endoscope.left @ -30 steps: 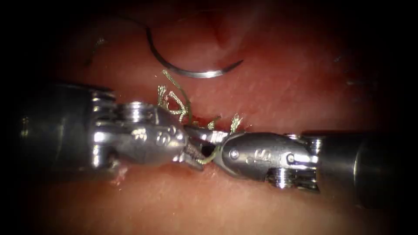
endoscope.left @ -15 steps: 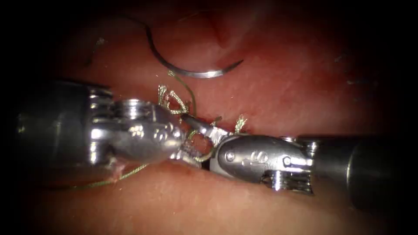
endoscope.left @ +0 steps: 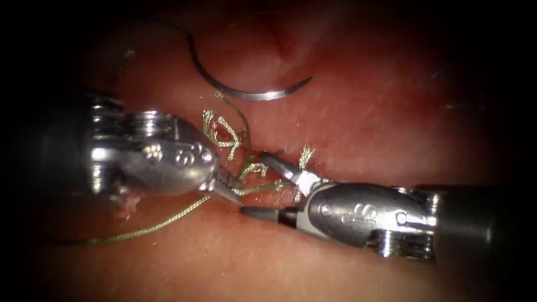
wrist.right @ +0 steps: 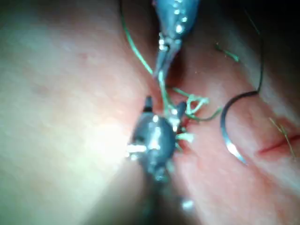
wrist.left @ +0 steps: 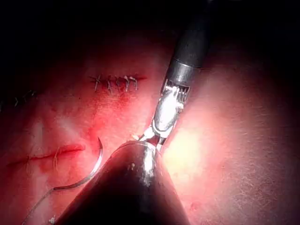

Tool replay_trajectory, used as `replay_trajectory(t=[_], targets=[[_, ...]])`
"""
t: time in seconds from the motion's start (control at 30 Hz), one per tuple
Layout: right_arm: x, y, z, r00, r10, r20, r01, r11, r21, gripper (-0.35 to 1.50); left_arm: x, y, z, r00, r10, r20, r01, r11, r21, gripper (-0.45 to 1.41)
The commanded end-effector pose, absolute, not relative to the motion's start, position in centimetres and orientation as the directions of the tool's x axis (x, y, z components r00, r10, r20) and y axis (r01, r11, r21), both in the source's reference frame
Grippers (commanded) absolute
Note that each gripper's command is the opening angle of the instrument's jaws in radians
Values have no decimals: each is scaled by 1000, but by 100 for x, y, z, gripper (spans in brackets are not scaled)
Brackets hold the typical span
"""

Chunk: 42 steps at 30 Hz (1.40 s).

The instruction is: Wound Closure

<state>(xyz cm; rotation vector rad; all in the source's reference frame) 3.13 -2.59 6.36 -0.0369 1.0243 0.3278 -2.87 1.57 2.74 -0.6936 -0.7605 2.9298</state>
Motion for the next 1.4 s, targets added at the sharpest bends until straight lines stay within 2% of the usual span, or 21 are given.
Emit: replay_trajectory(t=[0.03,0.47,0.7,0.73,0.83,0.87,0.93,1.4], targets=[[321,-260,641,475,251,-843,-287,950,121,148,-293,158,280,-899,144,-413,74,-881,-468,-45],[346,-257,655,490,253,-834,-300,947,111,148,-305,149,280,-901,149,-407,63,-884,-464,-45],[357,-256,661,487,258,-835,-301,946,117,140,-305,148,279,-902,148,-405,63,-884,-464,-45],[358,-257,662,486,245,-839,-287,951,112,135,-305,148,278,-902,148,-405,63,-884,-464,-45],[357,-258,663,492,184,-851,-244,967,68,89,-306,147,277,-902,149,-404,62,-884,-464,-45],[357,-259,664,497,165,-852,-234,971,52,56,-306,147,277,-902,149,-404,62,-884,-464,-45],[355,-260,666,498,139,-856,-196,980,44,-35,-306,146,276,-902,150,-404,62,-883,-465,-45],[347,-260,659,505,110,-856,-143,989,43,-35,-307,145,274,-902,150,-404,61,-883,-465,-45]])
